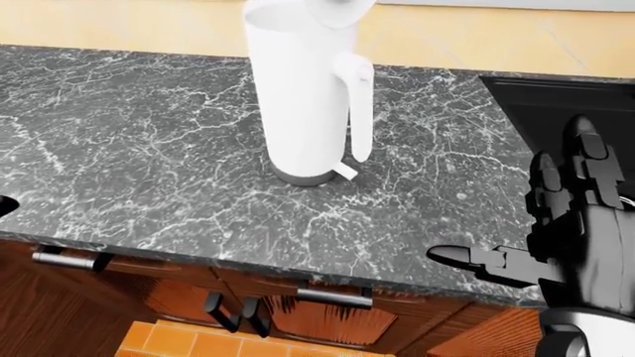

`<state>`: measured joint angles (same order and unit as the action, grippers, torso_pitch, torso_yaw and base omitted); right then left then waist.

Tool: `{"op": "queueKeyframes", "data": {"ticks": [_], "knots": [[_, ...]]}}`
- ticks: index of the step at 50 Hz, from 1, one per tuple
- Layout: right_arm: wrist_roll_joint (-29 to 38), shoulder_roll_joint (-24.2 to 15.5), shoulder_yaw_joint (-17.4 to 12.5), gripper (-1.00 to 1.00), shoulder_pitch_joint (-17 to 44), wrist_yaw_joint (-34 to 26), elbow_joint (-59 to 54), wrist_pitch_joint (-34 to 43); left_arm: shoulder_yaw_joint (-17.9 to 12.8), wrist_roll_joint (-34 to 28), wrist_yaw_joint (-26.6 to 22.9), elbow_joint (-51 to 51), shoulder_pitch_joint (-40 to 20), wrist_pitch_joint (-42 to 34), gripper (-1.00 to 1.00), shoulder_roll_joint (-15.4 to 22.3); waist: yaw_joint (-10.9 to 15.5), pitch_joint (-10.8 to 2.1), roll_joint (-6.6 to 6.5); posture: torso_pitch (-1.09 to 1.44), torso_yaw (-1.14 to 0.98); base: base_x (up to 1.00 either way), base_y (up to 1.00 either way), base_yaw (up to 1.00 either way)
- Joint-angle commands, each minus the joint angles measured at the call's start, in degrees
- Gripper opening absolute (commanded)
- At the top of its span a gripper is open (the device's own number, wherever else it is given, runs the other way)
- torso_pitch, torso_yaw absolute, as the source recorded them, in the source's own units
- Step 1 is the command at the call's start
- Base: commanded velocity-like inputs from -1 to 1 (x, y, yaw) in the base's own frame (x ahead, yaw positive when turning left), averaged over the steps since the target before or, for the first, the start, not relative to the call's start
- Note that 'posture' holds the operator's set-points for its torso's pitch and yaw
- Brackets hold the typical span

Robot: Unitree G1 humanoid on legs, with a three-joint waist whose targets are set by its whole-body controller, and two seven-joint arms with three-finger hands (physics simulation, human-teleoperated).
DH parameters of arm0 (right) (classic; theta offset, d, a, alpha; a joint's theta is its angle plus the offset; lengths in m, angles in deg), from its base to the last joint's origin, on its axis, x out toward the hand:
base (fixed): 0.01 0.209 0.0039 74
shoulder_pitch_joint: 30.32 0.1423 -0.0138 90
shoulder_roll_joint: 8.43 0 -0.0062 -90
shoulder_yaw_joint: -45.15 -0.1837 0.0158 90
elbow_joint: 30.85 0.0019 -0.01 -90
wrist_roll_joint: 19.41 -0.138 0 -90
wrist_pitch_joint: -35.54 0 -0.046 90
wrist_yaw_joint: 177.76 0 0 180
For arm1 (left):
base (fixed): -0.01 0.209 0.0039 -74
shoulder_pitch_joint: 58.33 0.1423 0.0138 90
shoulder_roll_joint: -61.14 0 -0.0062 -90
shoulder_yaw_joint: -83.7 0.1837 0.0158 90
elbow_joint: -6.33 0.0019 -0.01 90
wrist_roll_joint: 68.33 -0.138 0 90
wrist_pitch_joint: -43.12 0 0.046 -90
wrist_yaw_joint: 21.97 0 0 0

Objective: Close the lid of the electric kettle.

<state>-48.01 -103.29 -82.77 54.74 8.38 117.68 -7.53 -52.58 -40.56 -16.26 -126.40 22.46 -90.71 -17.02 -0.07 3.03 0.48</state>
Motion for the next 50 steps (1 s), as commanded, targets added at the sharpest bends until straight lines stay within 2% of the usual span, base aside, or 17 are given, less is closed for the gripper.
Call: {"op": "queueKeyframes", "data": {"ticks": [1,7,16,25,38,44,50], "knots": [[0.10,-0.78,-0.70,1.00,0.58,0.21,1.47,-1.72,-0.96,-0.11,-0.11,-1.45,-0.96,1.33,1.00,1.16,0.04,-0.94,-0.11,-0.02,0.00,0.00,0.00,0.00],[0.53,-0.57,-0.54,1.00,0.61,-0.03,1.47,-1.75,-0.94,-0.02,-0.07,-1.34,-1.08,1.19,1.00,1.17,0.09,-2.55,0.01,-0.08,0.00,0.00,0.00,0.00],[-1.08,-1.69,-0.56,1.00,0.05,1.47,1.47,-1.98,-0.84,-0.20,-0.22,-1.44,-0.94,1.29,1.00,1.00,0.27,-5.82,0.18,-0.17,0.00,0.00,0.00,0.00],[1.62,0.04,-0.36,1.00,0.78,-0.90,1.47,-1.68,-0.19,-0.97,-0.44,-1.47,-0.80,1.70,1.00,0.53,0.55,-9.94,0.24,-0.26,0.00,0.00,0.00,0.00],[1.79,0.06,-0.23,1.00,0.73,-0.95,1.47,-1.70,0.00,-1.20,-0.84,-1.65,-0.95,1.50,1.00,0.30,1.09,-17.21,0.33,-0.39,0.00,0.00,0.00,0.00],[1.99,-0.08,0.10,1.00,1.11,-0.84,1.47,-1.40,-0.03,-1.40,-0.96,-1.36,-0.99,1.77,1.00,0.33,1.23,-19.40,0.39,-0.45,0.00,0.00,0.00,0.00],[1.85,-0.14,0.31,1.00,0.82,-0.58,1.47,-1.73,-0.42,-0.97,-0.83,-1.60,-1.08,1.31,1.00,0.60,1.33,-20.99,0.46,-0.51,0.00,0.00,0.00,0.00]]}}
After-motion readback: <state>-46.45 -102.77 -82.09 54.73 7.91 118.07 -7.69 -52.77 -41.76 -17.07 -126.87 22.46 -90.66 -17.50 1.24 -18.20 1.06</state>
